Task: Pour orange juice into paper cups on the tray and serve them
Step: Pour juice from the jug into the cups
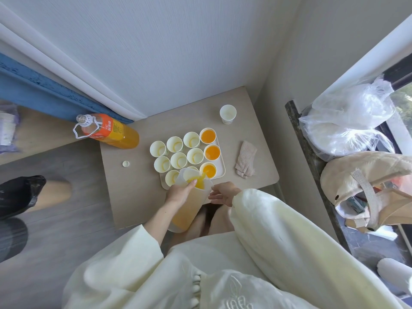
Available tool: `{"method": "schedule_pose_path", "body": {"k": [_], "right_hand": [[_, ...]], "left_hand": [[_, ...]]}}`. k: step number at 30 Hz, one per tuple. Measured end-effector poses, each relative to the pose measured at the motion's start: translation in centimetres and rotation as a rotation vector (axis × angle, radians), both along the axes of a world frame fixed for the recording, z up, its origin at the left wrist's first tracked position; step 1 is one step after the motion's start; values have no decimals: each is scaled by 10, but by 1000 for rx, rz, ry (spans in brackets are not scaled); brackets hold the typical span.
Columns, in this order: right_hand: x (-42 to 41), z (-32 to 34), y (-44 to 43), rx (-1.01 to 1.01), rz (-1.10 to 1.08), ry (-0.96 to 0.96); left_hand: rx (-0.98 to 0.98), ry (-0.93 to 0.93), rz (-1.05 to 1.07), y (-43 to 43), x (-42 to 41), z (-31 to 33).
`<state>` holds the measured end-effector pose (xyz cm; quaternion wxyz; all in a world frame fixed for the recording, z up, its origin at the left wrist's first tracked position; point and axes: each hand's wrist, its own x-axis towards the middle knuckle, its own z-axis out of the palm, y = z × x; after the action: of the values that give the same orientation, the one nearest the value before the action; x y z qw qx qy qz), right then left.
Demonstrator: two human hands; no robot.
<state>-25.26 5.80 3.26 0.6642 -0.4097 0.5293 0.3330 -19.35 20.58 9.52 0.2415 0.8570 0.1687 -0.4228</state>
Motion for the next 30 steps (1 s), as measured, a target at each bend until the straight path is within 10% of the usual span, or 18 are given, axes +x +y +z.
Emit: {"method": "schedule_pose_path", "body": {"k": [30], "right_hand": [[2, -2, 0, 1, 19, 26]], "left_hand": [[7, 28, -2, 4, 2, -6]]}}
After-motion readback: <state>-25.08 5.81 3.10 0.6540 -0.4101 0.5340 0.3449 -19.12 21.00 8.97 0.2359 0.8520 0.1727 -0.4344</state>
